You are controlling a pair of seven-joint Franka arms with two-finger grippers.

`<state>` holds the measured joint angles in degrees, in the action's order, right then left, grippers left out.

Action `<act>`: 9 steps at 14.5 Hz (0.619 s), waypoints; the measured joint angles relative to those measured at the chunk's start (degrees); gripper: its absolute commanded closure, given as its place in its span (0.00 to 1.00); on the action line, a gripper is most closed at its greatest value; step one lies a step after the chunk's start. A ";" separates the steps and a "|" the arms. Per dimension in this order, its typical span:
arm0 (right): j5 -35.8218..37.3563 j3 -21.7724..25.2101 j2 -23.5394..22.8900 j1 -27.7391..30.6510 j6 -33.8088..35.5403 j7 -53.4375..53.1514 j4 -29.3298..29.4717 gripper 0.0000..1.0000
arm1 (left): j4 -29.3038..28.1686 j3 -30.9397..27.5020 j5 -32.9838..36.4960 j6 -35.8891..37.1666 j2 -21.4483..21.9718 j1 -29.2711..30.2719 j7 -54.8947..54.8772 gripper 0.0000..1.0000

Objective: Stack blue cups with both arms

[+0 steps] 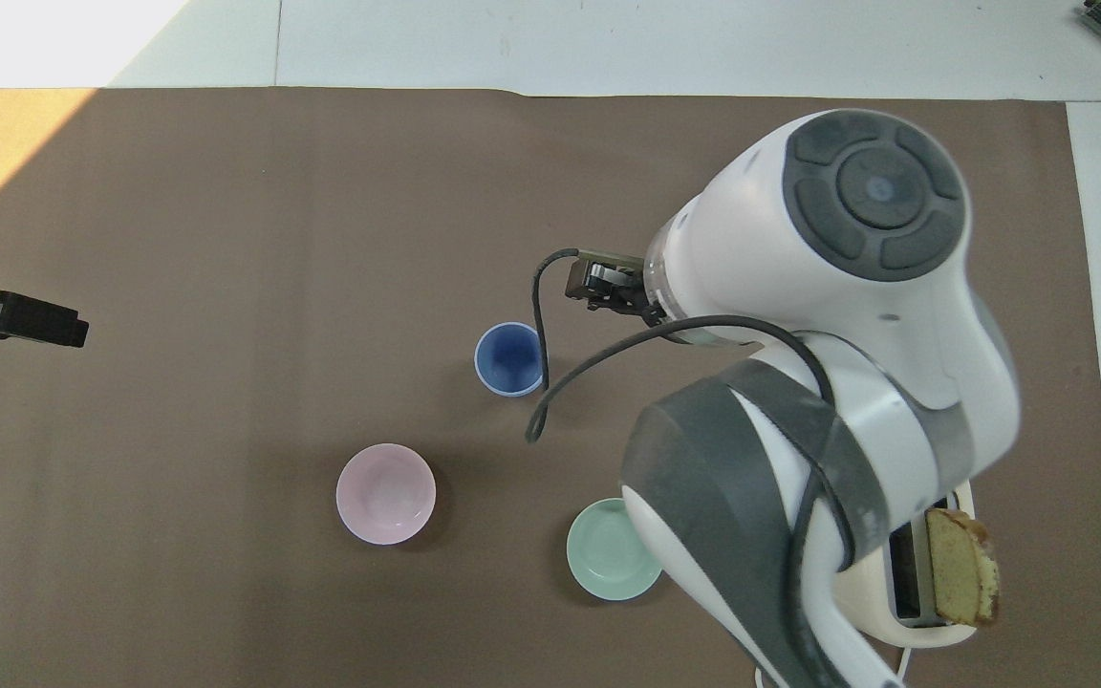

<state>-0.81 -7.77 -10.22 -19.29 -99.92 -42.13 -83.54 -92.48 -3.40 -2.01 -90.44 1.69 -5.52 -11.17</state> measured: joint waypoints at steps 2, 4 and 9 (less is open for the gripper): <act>0.37 0.09 2.66 2.62 4.00 4.66 0.23 0.00 | 0.00 -0.06 0.00 0.00 0.00 0.01 0.00 0.00; 0.82 0.17 5.23 5.66 7.79 11.35 0.32 0.00 | 0.00 -0.11 0.00 0.01 0.00 0.01 0.00 0.00; 0.99 0.22 8.55 13.26 14.30 26.24 0.31 0.00 | 0.00 -0.06 0.00 0.01 0.00 0.01 0.00 0.00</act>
<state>0.18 -7.56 -1.67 -6.03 -85.61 -15.89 -83.23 -92.48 -3.46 -2.01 -90.43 1.69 -5.51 -11.17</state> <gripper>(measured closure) 0.000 0.000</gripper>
